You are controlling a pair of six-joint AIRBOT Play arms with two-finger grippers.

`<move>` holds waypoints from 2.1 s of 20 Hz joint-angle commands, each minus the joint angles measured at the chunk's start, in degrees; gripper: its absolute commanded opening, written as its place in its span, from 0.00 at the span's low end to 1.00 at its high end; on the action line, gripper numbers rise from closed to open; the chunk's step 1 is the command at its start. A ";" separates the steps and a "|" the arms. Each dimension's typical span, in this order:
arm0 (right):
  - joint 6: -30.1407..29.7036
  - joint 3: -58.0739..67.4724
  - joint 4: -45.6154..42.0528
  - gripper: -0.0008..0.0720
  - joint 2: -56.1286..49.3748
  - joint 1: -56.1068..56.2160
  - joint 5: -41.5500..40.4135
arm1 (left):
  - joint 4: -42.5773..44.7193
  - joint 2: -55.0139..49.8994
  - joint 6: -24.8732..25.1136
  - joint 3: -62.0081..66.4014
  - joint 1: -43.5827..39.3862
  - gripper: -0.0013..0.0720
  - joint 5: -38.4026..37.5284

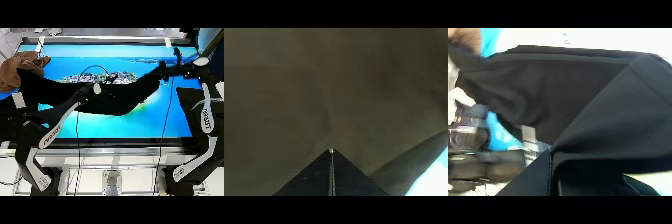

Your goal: Fold the clothes and pants, and hang the long-sleeved shirts on hangers.

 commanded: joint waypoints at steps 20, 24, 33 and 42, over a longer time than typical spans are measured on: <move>22.12 13.66 2.10 0.03 -20.48 42.32 -40.44 | 3.98 24.09 1.88 -0.20 40.92 0.05 -21.18; 9.40 16.72 8.37 0.67 -19.93 40.89 -34.62 | 3.43 24.09 2.58 -0.20 40.94 0.05 -21.62; 15.06 14.53 -22.23 0.62 -13.60 19.15 2.38 | 3.56 24.09 2.54 -0.20 40.94 0.05 -23.10; 15.13 6.45 -22.16 0.65 -18.62 22.45 -6.73 | 3.58 24.09 2.54 -0.20 40.94 0.05 -23.28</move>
